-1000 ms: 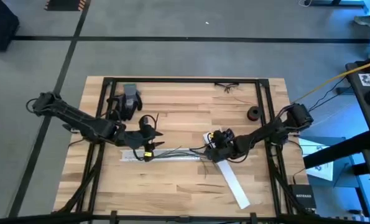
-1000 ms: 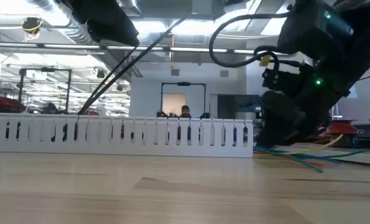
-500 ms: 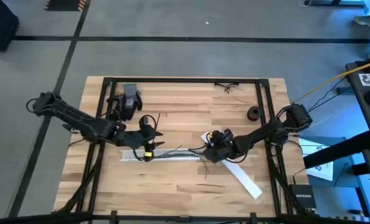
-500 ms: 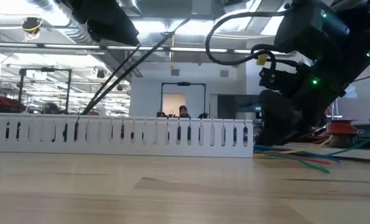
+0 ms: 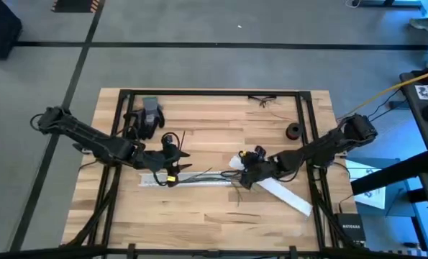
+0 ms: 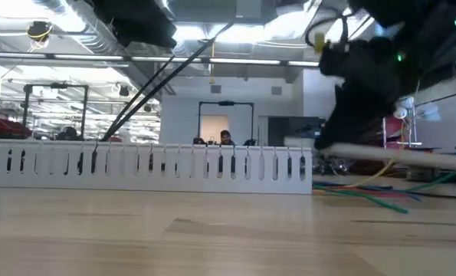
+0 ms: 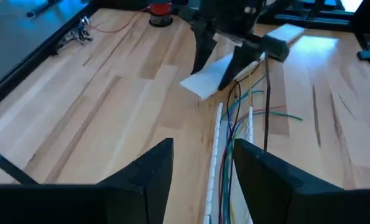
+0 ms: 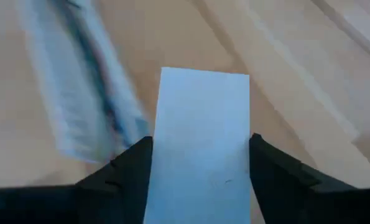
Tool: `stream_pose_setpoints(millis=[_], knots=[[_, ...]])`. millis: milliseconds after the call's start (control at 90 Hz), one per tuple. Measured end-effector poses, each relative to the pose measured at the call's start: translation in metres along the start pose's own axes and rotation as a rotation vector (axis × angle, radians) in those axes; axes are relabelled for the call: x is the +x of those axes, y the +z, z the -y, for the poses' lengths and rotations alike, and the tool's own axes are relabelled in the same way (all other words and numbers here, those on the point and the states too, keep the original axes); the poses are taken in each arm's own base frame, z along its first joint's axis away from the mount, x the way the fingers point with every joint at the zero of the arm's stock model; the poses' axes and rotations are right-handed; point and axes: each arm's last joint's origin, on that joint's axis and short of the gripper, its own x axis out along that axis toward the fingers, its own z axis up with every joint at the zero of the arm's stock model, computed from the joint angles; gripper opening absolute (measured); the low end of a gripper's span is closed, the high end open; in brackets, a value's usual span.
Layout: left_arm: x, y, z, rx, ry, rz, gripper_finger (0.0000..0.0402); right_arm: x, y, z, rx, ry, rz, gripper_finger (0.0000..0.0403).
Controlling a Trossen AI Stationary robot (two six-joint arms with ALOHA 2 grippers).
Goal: Ziptie cables
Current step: Close the white cable duct
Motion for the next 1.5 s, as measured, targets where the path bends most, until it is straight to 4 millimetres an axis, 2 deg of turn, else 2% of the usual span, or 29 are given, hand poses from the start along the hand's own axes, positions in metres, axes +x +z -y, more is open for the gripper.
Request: stream_pose_setpoints(millis=[122,222,400,767,978,1156,1367,1500], knots=[[0.001,0.000,0.003,-0.005,-0.083,-0.013,0.0164,-0.002,0.007,-0.009,-0.104,0.167,0.023,0.0225],[0.006,0.001,0.011,-0.005,-0.157,0.003,0.0164,-0.003,0.008,-0.012,-0.150,0.236,0.017,0.0226],[0.023,-0.004,0.029,0.045,-0.236,0.021,0.0164,0.000,0.007,-0.012,-0.201,0.238,0.014,0.0227],[0.067,-0.034,0.055,0.052,-0.312,-0.049,0.0164,0.016,-0.003,-0.015,-0.401,0.252,-0.018,0.0224],[0.089,-0.048,0.048,0.075,-0.252,-0.117,0.0164,0.016,-0.003,-0.014,-0.444,0.229,-0.007,0.0199],[0.097,-0.046,0.035,0.055,-0.210,-0.125,0.0164,0.017,-0.004,-0.014,-0.449,0.212,-0.008,0.0179],[0.104,-0.044,0.022,0.029,-0.170,-0.127,0.0165,0.017,-0.003,-0.014,-0.448,0.210,-0.004,0.0178],[0.109,-0.045,0.015,0.001,-0.172,-0.147,0.0184,0.017,-0.003,-0.014,-0.448,0.210,-0.004,0.0179]])
